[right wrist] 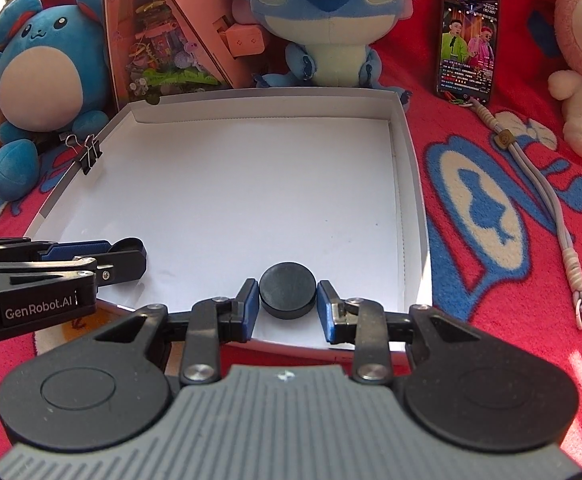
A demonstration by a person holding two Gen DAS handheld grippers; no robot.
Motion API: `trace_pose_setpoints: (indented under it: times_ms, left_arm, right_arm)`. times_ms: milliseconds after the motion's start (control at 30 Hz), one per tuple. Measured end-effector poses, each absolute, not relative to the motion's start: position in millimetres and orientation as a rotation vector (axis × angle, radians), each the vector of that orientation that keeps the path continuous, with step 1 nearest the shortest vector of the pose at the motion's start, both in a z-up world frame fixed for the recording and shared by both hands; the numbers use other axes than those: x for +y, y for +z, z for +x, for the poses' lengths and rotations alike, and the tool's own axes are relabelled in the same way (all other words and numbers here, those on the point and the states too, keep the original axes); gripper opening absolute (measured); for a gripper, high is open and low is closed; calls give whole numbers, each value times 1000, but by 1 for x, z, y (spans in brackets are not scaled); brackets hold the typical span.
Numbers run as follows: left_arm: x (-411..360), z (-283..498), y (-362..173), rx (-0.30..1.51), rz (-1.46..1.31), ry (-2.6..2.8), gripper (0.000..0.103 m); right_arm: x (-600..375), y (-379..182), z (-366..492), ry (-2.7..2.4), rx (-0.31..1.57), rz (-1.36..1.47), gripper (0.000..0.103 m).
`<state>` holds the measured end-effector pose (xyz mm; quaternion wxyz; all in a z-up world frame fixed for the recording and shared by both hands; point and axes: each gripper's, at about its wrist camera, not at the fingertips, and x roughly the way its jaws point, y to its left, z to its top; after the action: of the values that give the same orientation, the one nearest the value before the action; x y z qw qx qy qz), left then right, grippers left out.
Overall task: Organize rigid objects
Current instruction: 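Carry both held black pieces over the white box and lower them inside, then open both tools to release the black pieces and lift away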
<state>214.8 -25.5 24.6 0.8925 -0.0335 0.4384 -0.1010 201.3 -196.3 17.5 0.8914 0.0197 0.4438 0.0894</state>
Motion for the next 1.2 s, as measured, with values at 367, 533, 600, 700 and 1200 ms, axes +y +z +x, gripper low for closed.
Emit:
trace_pose_setpoints:
  times_ms: [367, 533, 600, 700, 1200]
  left_arm:
    - [-16, 181, 48, 810, -69, -258, 66]
    - [-11, 150, 56, 755, -55, -274, 77]
    - [-10, 137, 57, 740, -45, -276, 78]
    - [-8, 115, 57, 708, -41, -278, 80]
    - [2, 51, 34, 623, -10, -283, 82]
  right_arm:
    - [-203, 28, 177, 213, 829, 47, 66]
    - [-206, 38, 149, 231, 742, 11, 77]
    - [-206, 39, 136, 241, 711, -6, 80]
    - [-205, 39, 116, 252, 664, -34, 85]
    - [-204, 24, 45, 277, 511, -70, 102]
